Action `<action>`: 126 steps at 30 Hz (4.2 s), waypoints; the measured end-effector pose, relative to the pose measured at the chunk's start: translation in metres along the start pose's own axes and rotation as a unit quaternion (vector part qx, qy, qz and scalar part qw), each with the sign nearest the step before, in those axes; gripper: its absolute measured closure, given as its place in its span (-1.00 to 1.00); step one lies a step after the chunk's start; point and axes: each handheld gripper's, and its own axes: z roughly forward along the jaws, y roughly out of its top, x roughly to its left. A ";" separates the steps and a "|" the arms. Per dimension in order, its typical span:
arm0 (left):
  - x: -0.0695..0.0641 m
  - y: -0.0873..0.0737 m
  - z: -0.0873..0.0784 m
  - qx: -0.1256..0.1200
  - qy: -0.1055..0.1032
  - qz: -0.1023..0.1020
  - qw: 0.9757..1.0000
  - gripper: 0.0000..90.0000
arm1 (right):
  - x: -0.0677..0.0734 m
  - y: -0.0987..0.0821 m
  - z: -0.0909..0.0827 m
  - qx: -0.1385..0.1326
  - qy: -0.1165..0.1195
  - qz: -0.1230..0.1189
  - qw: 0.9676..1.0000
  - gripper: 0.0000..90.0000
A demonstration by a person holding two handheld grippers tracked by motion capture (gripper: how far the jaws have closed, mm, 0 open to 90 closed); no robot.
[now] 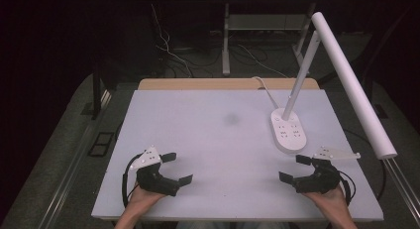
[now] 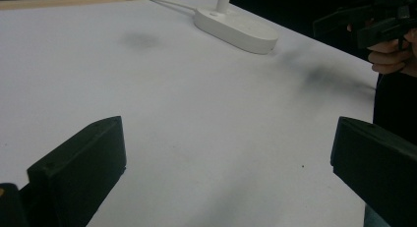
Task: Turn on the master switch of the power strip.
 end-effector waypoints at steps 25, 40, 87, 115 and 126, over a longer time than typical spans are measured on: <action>0.000 -0.003 0.004 0.012 0.003 -0.001 1.000 -1.00 | 0.004 0.001 -0.001 0.021 0.001 -0.006 1.000 -1.00; 0.002 -0.003 0.002 0.012 0.009 -0.004 1.000 -1.00 | 0.008 0.011 0.004 0.042 0.005 -0.019 0.999 -1.00; 0.003 -0.003 -0.001 0.008 0.015 -0.008 1.000 -1.00 | 0.007 0.085 0.025 0.102 -0.021 -0.084 0.991 -1.00; 0.004 -0.004 -0.002 0.006 0.018 -0.009 1.000 -1.00 | -0.006 0.116 0.044 0.142 -0.057 -0.113 0.982 -1.00; 0.004 -0.003 -0.002 0.006 0.017 -0.009 1.000 -1.00 | -0.009 0.129 0.055 0.161 -0.067 -0.124 0.977 -1.00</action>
